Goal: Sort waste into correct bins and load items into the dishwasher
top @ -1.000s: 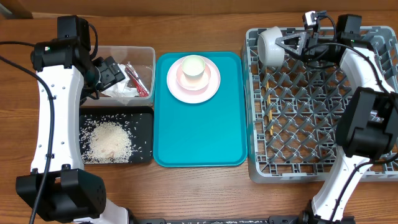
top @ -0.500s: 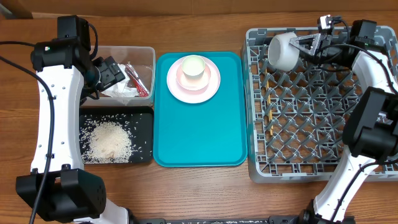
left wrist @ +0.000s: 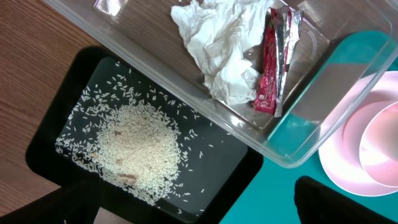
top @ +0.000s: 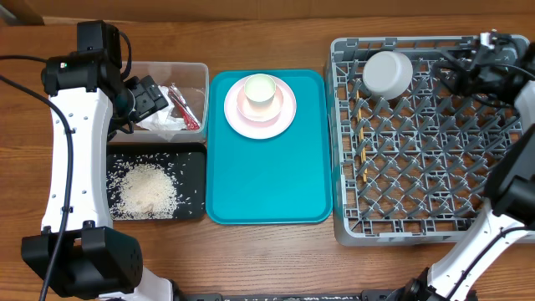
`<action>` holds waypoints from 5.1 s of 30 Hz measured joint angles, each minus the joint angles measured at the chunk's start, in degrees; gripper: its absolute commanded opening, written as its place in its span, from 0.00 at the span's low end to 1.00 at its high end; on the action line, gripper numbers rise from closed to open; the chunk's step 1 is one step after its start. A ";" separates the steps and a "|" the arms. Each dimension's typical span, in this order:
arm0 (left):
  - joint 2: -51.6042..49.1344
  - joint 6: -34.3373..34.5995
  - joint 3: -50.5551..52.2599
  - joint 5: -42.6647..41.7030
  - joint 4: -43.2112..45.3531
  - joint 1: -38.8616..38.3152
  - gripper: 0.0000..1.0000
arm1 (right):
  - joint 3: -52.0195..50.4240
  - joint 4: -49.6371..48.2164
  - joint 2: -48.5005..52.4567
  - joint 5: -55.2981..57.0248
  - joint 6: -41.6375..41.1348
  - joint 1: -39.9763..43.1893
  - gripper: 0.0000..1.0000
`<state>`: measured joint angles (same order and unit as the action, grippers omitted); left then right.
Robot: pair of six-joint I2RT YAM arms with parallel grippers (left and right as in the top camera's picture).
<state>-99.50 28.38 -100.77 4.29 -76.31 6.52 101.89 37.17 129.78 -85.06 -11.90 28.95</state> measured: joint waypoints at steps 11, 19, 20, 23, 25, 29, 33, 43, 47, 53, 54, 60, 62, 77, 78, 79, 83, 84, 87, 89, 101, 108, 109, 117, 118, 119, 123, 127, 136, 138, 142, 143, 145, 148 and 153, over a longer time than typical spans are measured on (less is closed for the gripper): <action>0.00 0.00 -0.02 0.00 0.02 0.00 1.00 | -0.24 12.24 -9.05 23.98 -1.51 2.12 0.59; 0.00 0.00 0.00 0.00 0.00 0.00 1.00 | -0.04 15.08 -27.82 42.53 1.07 -9.81 0.57; 0.00 0.00 0.00 0.00 0.00 0.00 1.00 | 0.02 15.78 -29.33 44.41 1.44 -12.37 0.56; 0.00 0.00 -0.02 0.02 0.00 0.00 1.00 | 0.13 17.84 -32.26 50.12 2.71 -21.44 0.54; 0.00 0.00 0.00 0.00 0.02 0.00 1.00 | 0.13 18.93 -32.54 53.90 3.28 -28.15 0.54; 0.00 0.00 -0.02 0.00 0.00 0.00 1.00 | 0.11 19.34 -31.30 61.70 5.33 -41.31 0.50; 0.00 0.00 0.00 0.00 0.00 0.00 1.00 | 0.11 16.37 -28.35 68.65 8.39 -53.00 0.48; 0.00 0.00 0.00 0.00 0.00 0.00 1.00 | 0.07 4.55 -15.87 79.49 10.69 -64.83 0.42; 0.00 0.00 0.00 0.02 0.00 0.00 1.00 | 0.04 -0.20 -12.04 80.81 10.88 -65.00 0.42; 0.00 0.00 -0.02 0.00 0.00 0.00 1.00 | 0.04 -5.27 -7.76 81.50 10.86 -64.98 0.43; 0.00 0.00 0.00 0.00 0.00 0.00 1.00 | 0.04 -5.88 -7.37 81.53 10.84 -64.98 0.43; 0.00 0.00 0.00 0.00 0.00 0.00 1.00 | 0.04 -7.74 -5.07 82.36 11.47 -64.98 0.43; 0.00 0.00 0.00 0.00 0.00 0.00 1.00 | 0.04 -8.07 -4.57 82.93 11.72 -64.98 0.43; 0.00 0.00 0.00 0.02 0.02 0.00 1.00 | 0.09 -6.93 -2.29 85.44 12.39 -64.67 0.04; 0.00 0.00 0.00 0.02 0.00 0.00 1.00 | 0.11 -7.02 -2.32 85.33 12.33 -64.54 0.04; 0.00 0.00 0.00 0.00 0.02 0.00 1.00 | 0.11 -6.91 -2.32 85.35 12.28 -64.43 0.04; 0.00 0.00 0.00 0.00 0.00 0.00 1.00 | 0.11 -6.51 -2.75 85.44 12.33 -64.19 0.04; 0.00 0.00 0.00 0.00 0.00 0.00 1.00 | 0.09 -6.27 -3.10 85.46 12.35 -64.17 0.04; 0.00 0.00 0.00 0.00 0.02 0.00 1.00 | 0.00 -5.16 -5.49 85.37 12.24 -64.17 0.04; 0.00 0.00 0.00 0.00 0.02 0.00 1.00 | -0.13 -2.99 -8.98 85.33 12.13 -64.17 0.04; 0.00 0.00 0.00 0.02 0.00 0.00 1.00 | 0.59 18.60 -36.24 76.06 11.28 -54.29 0.04; 0.00 0.00 -0.02 0.02 0.02 0.00 1.00 | -2.19 25.40 -34.86 58.18 14.71 -38.21 0.04; 0.00 0.00 0.00 0.00 0.00 0.00 1.00 | -3.98 25.18 -34.12 53.27 16.24 -35.17 0.04; 0.00 0.00 0.00 0.00 0.00 0.00 1.00 | -12.02 18.84 -28.11 29.40 24.81 -26.38 0.04; 0.00 0.00 -0.02 0.00 0.00 0.00 1.00 | -13.07 17.64 -26.95 26.16 25.90 -25.59 0.04; 0.00 0.00 -0.02 0.00 0.02 0.00 1.00 | -14.23 16.13 -25.86 22.91 27.12 -24.87 0.04; 0.00 0.00 0.00 0.00 0.00 0.00 1.00 | -17.88 10.95 -22.12 13.84 29.46 -23.19 0.04; 0.00 0.00 0.00 0.00 0.00 0.00 1.00 | -19.74 7.23 -19.23 7.85 30.40 -22.58 0.08; 0.00 0.00 -0.02 0.02 0.00 0.00 1.00 | -20.44 6.67 -17.25 4.46 31.10 -22.56 0.14; 0.00 0.00 0.00 0.00 0.00 0.00 1.00 | -20.44 7.28 -17.25 4.79 31.17 -22.49 0.11; 0.00 0.00 0.00 0.02 0.00 0.00 1.00 | -20.44 9.35 -17.25 7.02 30.93 -21.94 0.07; 0.00 0.00 0.00 0.00 0.02 0.00 1.00 | -20.46 10.23 -17.25 8.02 30.69 -21.75 0.07; 0.00 0.00 -0.02 0.00 0.00 0.00 1.00 | -20.48 11.43 -17.25 9.70 30.08 -21.49 0.06; 0.00 0.00 0.00 0.00 0.00 0.00 1.00 | -20.46 12.90 -17.25 12.55 28.63 -21.44 0.06; 0.00 0.00 -0.02 0.00 0.02 0.00 1.00 | -20.46 14.95 -18.56 21.44 24.72 -22.21 0.07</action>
<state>-99.50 28.38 -100.79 4.29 -76.29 6.52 81.43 52.12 111.22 -63.61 12.82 6.74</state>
